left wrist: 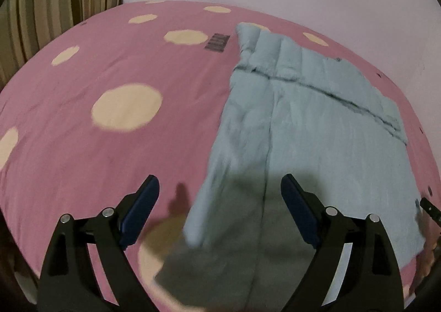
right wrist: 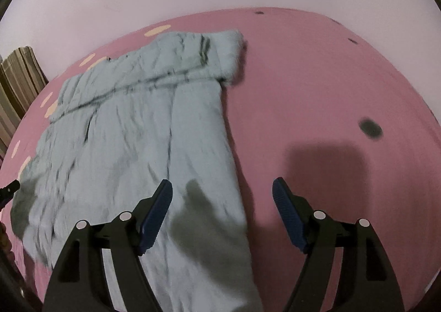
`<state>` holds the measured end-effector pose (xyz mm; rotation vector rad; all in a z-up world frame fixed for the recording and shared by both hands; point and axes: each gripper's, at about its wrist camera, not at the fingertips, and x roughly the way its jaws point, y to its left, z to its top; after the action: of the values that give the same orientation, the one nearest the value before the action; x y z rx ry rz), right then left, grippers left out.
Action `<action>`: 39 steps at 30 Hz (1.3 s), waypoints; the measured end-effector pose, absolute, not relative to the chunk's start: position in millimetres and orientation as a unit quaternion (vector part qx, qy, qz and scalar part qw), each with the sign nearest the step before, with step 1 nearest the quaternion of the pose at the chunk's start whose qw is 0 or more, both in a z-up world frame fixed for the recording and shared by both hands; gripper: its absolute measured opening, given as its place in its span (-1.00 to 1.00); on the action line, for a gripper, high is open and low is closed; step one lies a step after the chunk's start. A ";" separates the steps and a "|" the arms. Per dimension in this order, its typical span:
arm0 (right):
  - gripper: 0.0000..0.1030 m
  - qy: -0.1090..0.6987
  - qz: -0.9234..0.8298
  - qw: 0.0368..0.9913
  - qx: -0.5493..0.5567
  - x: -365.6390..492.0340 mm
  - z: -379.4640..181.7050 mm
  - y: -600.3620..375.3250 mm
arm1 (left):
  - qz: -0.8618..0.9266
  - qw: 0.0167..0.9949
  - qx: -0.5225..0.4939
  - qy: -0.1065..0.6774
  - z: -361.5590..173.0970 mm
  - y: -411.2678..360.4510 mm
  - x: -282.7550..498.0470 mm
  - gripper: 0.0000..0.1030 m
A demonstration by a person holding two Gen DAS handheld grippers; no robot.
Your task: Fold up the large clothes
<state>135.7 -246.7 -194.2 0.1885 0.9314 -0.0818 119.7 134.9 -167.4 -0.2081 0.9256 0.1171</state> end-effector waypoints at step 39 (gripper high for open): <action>-0.83 0.389 0.032 0.908 0.150 63.8 -152.4 -245.9 | -0.007 0.915 -0.149 0.376 -119.1 128.2 65.7 -0.88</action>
<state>63.8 -245.9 -152.4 0.3090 0.8026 0.0662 65.7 128.2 -119.1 -0.3072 0.7741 -0.0153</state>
